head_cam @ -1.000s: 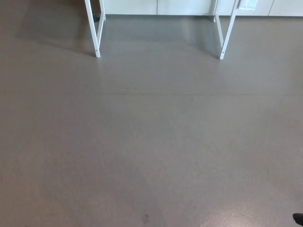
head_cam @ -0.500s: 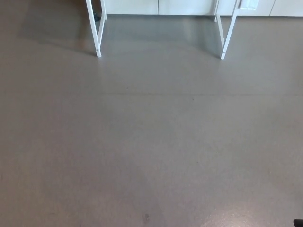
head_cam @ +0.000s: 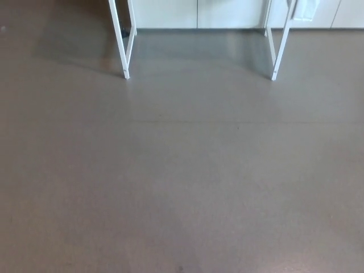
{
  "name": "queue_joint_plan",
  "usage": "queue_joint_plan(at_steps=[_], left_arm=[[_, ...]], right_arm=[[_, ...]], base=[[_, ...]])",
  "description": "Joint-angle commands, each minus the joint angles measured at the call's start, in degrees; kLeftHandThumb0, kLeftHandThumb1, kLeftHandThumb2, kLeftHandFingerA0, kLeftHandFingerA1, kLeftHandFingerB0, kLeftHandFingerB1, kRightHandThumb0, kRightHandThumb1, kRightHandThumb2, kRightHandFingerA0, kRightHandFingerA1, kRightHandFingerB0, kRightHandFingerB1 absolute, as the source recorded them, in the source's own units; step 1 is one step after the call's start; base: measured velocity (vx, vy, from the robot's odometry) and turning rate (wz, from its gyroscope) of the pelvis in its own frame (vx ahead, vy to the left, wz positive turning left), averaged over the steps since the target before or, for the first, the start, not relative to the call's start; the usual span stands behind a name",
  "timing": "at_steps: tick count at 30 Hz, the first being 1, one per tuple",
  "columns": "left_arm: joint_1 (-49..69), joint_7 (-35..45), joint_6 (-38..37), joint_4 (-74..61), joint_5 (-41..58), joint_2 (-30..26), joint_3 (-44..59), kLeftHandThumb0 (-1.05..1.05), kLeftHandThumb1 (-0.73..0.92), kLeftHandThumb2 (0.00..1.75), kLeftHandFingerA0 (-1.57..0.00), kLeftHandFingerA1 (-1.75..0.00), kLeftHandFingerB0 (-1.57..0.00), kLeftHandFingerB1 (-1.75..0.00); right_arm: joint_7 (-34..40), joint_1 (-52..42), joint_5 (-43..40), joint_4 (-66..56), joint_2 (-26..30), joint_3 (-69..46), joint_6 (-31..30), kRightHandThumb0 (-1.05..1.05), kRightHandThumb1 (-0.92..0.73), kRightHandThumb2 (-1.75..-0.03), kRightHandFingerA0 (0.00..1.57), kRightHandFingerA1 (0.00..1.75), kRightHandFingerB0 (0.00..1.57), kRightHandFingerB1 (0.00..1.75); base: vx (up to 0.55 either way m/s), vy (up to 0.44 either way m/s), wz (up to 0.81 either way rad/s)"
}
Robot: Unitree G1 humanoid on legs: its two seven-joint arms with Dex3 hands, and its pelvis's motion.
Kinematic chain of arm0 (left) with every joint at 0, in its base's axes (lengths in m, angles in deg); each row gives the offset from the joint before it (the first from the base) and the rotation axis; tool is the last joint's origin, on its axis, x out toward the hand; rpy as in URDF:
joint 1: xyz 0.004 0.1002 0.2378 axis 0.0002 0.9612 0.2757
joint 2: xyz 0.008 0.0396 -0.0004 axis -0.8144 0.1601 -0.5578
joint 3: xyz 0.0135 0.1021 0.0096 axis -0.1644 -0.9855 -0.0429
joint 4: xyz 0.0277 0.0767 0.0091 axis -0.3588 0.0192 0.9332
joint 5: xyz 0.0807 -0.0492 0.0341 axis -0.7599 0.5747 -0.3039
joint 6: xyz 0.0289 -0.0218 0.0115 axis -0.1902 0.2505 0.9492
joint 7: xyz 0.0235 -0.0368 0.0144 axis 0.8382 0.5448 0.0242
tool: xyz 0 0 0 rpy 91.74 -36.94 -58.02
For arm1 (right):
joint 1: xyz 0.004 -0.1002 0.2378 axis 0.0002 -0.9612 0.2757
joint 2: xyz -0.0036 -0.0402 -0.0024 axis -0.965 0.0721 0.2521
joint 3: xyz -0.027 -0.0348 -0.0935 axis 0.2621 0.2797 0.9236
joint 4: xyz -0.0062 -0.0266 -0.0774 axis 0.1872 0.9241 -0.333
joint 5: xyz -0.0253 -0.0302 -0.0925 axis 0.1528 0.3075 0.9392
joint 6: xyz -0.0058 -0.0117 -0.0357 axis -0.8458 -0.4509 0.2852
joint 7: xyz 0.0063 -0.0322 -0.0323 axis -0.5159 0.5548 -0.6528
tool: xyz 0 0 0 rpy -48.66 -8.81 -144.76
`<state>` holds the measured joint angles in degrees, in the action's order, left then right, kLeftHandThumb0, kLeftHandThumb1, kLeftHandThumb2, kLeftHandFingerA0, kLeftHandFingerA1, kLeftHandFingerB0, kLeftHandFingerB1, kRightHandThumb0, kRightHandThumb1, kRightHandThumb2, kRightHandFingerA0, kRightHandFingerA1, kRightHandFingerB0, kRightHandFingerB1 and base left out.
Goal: The robot walk towards a table in front and uses its left hand to pickup a tennis ball on the left side and put it in a container on the right hand side
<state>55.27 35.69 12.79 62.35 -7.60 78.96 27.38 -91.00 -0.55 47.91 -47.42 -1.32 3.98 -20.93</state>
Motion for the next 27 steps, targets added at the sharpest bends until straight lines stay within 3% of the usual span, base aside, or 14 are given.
queue_joint_plan(at_steps=[1, 2, 7, 8, 10, 13, 18, 19, 20, 21, 27], left_arm=[[-0.09, -1.47, -1.06, -0.33, -0.5, -0.64, 0.19, 0.15, 0.28, 0.9, -0.44, -0.74, -0.32, -0.65], [-0.14, -1.71, -0.88, -0.4, -0.59, -0.64, 0.14, 0.18, 0.33, 0.81, -0.43, -0.8, -0.28, -0.63], [-0.15, -2.23, -0.35, -1.03, -0.52, -0.64, 0.08, 0.18, 0.31, 0.81, -0.45, -0.8, -0.28, -0.63], [-0.17, -2.28, -0.21, -1.16, -0.56, -0.75, -0.09, 0.16, 0.33, 0.77, -0.42, -0.81, -0.28, -0.63], [-0.12, -2.21, -0.2, -1.48, -0.67, -0.93, -0.28, 0.16, 0.32, 0.79, -0.43, -0.8, -0.28, -0.63], [0.08, -2.01, 0.24, -1.96, -0.59, -1.09, -0.54, 0.12, 0.35, 0.7, -0.39, -0.81, -0.29, -0.63], [0.0, -2.52, 0.52, -2.12, -0.7, -1.19, -0.75, 0.13, 0.35, 0.69, -0.4, -0.82, -0.29, -0.62], [-0.19, -2.31, 0.52, -1.86, -0.61, -1.27, -0.76, 0.12, 0.35, 0.69, -0.4, -0.82, -0.29, -0.62], [-0.47, -2.0, 0.53, -1.46, -0.47, -1.39, -0.78, 0.12, 0.35, 0.69, -0.4, -0.82, -0.29, -0.62], [-0.65, -1.78, 0.41, -1.24, -0.36, -1.44, -0.75, 0.14, 0.3, 0.8, -0.45, -0.79, -0.26, -0.62], [-0.98, -1.64, 1.07, -1.85, -0.2, -1.53, -0.84, 0.16, 0.26, 0.85, -0.42, -0.73, -0.28, -0.63]], right_arm=[[0.22, -0.4, 0.3, 0.71, 0.3, 0.23, 1.49, 0.08, -0.62, -0.58, 0.29, 0.54, 0.3, 0.45], [0.24, -0.29, 0.32, 1.1, 0.33, 0.25, 1.7, 0.06, -0.62, -0.57, 0.31, 0.55, 0.32, 0.45], [0.32, -0.16, 0.37, 1.47, 0.4, 0.41, 2.11, 0.05, -0.62, -0.57, 0.3, 0.56, 0.32, 0.45], [0.41, -0.29, 0.4, 1.2, 0.43, 0.45, 2.13, 0.04, -0.44, -0.87, 0.27, 0.6, 0.24, 0.54], [0.5, -0.43, 0.43, 0.7, 0.39, 0.51, 1.85, 0.04, -0.44, -0.87, 0.26, 0.6, 0.23, 0.54], [0.66, -0.13, 0.73, 1.12, 0.46, 0.71, 1.55, 0.04, -0.45, -0.87, 0.25, 0.58, 0.22, 0.53], [0.69, 0.02, 0.86, 1.38, 0.44, 0.83, 1.9, 0.04, -0.44, -0.87, 0.25, 0.58, 0.22, 0.53], [0.6, 0.16, 0.99, 1.34, 0.53, 0.97, 1.79, 0.02, -0.63, -0.58, 0.29, 0.53, 0.3, 0.44], [0.45, 0.38, 1.2, 1.28, 0.68, 1.19, 1.62, 0.02, -0.63, -0.58, 0.29, 0.53, 0.3, 0.44], [0.63, 0.53, 1.5, 1.28, 0.79, 1.37, 1.65, 0.04, -0.62, -0.58, 0.31, 0.53, 0.32, 0.43], [0.88, 1.27, 1.6, 1.63, 1.1, 1.88, 1.43, 0.05, -0.61, -0.58, 0.29, 0.53, 0.31, 0.46]], base=[[0.06, 0.146, -0.09], [-0.02, 0.21, -0.19], [0.11, 0.511, -0.19], [0.11, 0.613, 0.02], [0.14, 0.111, 0.05], [0.16, 0.008, 0.07], [0.14, -0.114, 0.13], [0.17, -0.229, 0.24], [0.21, -0.3, 0.45], [0.32, -0.214, -0.06], [0.23, -0.21, 0.14]])
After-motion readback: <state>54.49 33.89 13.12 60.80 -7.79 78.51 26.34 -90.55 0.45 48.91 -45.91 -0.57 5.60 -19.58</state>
